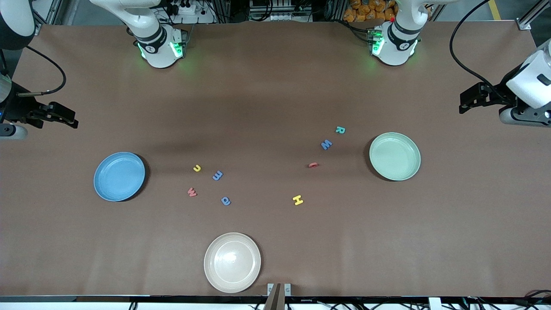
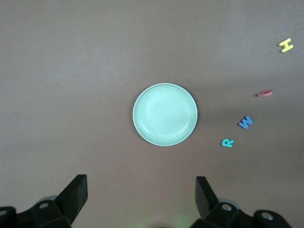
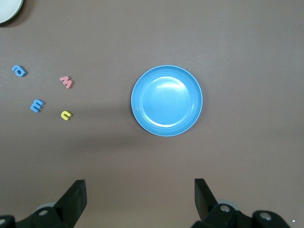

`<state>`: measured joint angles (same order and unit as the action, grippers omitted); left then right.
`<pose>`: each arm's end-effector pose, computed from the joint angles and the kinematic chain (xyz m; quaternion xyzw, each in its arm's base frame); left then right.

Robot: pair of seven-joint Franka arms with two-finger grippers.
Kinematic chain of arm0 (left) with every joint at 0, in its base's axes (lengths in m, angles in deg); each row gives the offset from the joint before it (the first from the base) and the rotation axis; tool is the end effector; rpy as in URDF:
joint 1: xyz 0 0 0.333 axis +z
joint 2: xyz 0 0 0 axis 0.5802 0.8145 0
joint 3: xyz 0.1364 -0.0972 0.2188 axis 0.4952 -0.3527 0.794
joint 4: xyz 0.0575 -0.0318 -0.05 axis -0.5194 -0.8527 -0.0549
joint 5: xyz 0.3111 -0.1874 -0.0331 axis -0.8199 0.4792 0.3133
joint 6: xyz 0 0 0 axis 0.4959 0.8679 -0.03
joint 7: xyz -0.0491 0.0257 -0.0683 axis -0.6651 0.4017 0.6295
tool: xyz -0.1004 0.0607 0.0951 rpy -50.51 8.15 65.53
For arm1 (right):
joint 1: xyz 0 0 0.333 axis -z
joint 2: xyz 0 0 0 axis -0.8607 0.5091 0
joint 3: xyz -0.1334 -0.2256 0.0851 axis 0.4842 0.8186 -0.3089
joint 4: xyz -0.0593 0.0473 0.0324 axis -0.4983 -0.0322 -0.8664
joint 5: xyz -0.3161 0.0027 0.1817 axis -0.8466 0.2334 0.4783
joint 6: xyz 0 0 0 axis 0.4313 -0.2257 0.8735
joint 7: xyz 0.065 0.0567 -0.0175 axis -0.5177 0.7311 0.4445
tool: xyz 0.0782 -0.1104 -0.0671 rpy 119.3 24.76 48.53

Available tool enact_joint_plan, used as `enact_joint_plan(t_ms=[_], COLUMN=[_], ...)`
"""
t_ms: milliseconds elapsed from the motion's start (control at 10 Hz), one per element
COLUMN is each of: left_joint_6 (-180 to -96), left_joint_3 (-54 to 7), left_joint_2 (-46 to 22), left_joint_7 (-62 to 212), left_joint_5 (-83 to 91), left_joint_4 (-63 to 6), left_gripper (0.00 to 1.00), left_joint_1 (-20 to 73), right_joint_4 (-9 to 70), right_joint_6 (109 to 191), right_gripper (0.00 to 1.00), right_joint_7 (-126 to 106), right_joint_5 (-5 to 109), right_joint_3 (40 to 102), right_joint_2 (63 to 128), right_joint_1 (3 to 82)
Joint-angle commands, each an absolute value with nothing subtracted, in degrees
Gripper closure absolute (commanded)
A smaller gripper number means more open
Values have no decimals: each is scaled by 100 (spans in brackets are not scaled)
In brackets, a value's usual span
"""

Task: Sort upper and lower case letters into plates
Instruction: 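Reach the right gripper to blue a while the left gripper reaches pink Q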

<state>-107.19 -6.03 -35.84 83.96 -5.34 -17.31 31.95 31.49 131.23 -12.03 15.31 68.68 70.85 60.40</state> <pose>0.5225 -0.0392 0.5334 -0.9979 0.0577 0.0300 0.0022 0.5209 -0.0371 0.4827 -0.9997 0.0088 0.0206 0.0017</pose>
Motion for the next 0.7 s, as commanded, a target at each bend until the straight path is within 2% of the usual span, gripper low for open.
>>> enact_joint_plan(t_ms=[0,200,400,600], left_joint_6=[-10699,-10699,-10664,-10725], left_joint_3=[-597,-597,-851,-1481], left_joint_2=[-3622,-3595,-3542,-3000], left_joint_7=[8363,8319,8328,8258], left_joint_5=[-433,-372,-354,-354], left_joint_4=[-1773,-1764,-1807,-1799], left_gripper=[0,0,0,0], left_joint_1=[3186,3160,3151,3142], right_joint_4=[3310,3310,3250,3143], right_joint_6=[13232,13232,13163,13075], right_gripper=[0,0,0,0], right_joint_7=[-1130,-1130,-1121,-903], right_joint_5=[1690,1681,1612,1611], right_joint_3=[6871,6871,6854,6827], right_joint_2=[6972,6928,6937,7059], right_joint_1=[6072,6080,6046,5749])
